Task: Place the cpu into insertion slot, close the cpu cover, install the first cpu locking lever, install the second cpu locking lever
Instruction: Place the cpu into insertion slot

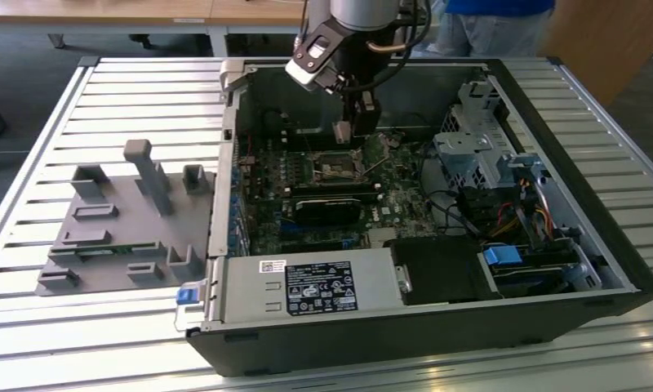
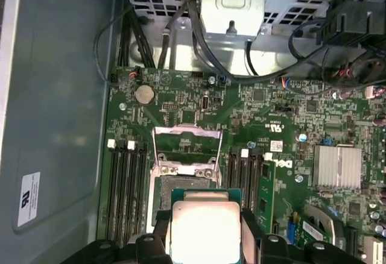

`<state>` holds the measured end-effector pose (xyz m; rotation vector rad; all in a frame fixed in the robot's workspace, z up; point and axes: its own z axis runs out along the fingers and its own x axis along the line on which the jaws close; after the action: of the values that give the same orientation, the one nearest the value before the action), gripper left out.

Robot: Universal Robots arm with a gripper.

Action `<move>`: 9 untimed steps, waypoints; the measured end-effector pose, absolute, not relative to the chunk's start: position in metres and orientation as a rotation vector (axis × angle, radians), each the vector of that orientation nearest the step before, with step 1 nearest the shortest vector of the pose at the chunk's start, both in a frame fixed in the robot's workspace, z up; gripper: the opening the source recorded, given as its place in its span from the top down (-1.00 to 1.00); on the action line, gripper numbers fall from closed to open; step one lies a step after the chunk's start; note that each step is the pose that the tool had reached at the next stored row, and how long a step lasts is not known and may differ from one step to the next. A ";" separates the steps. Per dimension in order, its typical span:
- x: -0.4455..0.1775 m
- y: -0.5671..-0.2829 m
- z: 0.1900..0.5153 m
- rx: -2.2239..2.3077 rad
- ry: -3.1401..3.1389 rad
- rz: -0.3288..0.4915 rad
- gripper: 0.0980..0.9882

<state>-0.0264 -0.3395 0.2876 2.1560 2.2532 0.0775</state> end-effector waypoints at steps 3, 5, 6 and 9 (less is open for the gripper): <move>-0.028 -0.338 0.283 2.169 2.240 0.078 0.00; -0.030 -0.338 0.280 2.169 2.240 0.078 0.00; -0.031 -0.338 0.278 2.169 2.240 0.078 0.00; -0.033 -0.337 0.273 2.167 2.242 0.078 0.00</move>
<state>-0.0327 -0.3375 0.2730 2.1674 2.2416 0.0780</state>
